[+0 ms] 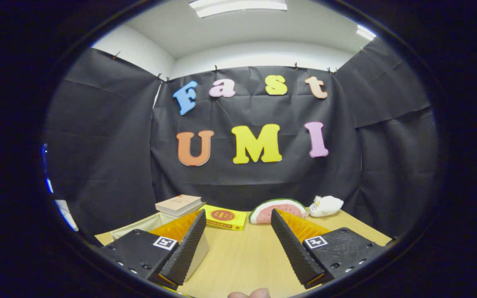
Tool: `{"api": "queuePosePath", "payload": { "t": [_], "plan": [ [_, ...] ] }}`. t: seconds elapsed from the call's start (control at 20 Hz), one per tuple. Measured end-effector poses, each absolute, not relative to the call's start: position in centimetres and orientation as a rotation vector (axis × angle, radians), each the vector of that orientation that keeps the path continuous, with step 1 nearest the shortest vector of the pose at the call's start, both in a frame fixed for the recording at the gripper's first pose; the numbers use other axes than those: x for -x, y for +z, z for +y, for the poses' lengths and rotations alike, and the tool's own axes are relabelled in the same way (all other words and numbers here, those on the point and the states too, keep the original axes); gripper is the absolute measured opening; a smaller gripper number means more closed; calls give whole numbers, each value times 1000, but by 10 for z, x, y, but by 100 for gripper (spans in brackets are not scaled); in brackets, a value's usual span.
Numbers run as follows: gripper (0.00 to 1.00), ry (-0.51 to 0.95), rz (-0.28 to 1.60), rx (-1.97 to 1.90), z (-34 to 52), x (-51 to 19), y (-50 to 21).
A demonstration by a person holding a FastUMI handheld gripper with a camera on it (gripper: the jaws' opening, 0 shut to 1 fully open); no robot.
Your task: Open the storage box then place both shoes into the box .Put the left shoe in first, then the right shoe, with the right side of both shoes facing outward in a uniform manner.
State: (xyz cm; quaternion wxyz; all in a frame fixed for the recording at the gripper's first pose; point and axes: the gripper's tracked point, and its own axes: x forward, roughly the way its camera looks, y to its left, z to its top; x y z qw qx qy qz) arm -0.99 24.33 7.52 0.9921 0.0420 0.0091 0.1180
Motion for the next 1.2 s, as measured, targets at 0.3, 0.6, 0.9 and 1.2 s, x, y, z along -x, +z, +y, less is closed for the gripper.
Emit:
{"api": "queuePosePath", "payload": {
  "t": [0.3, 0.6, 0.9, 1.2],
  "plan": [
    [96, 215, -15, -98, 208, 30, 70],
    [96, 220, -2, -104, 203, 31, 59],
    [95, 245, 28, -79, 221, 29, 49],
    [96, 242, 30, -50, 229, 25, 46]
  ]
}}
